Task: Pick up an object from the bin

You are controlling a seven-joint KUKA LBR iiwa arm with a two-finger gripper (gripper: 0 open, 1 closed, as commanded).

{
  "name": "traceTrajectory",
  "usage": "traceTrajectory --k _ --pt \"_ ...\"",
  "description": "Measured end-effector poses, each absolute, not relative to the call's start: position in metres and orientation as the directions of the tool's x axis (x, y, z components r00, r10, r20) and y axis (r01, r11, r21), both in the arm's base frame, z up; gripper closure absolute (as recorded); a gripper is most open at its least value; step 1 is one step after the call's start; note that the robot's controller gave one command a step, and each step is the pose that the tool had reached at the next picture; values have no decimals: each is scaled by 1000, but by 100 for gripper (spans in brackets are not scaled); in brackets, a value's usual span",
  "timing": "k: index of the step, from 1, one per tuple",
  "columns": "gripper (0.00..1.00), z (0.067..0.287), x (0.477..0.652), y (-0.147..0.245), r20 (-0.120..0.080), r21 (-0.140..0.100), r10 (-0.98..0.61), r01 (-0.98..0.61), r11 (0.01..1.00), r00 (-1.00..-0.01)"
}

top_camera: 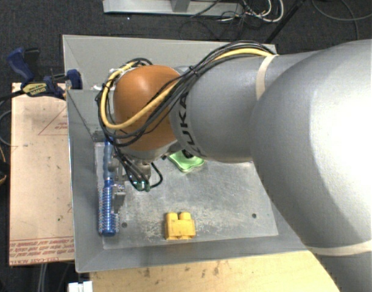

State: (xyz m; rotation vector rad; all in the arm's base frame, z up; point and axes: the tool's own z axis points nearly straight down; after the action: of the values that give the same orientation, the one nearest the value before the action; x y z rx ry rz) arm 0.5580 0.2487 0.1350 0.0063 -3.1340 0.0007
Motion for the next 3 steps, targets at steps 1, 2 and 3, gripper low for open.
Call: traceTrajectory --k 1,2,3 --pt "0 102 558 248 -23 4 -177 -177 984 -984" --pt "0 102 555 246 -21 -5 -608 -608 794 -794" --pt "0 93 521 232 -2 1 -855 -855 519 -519"
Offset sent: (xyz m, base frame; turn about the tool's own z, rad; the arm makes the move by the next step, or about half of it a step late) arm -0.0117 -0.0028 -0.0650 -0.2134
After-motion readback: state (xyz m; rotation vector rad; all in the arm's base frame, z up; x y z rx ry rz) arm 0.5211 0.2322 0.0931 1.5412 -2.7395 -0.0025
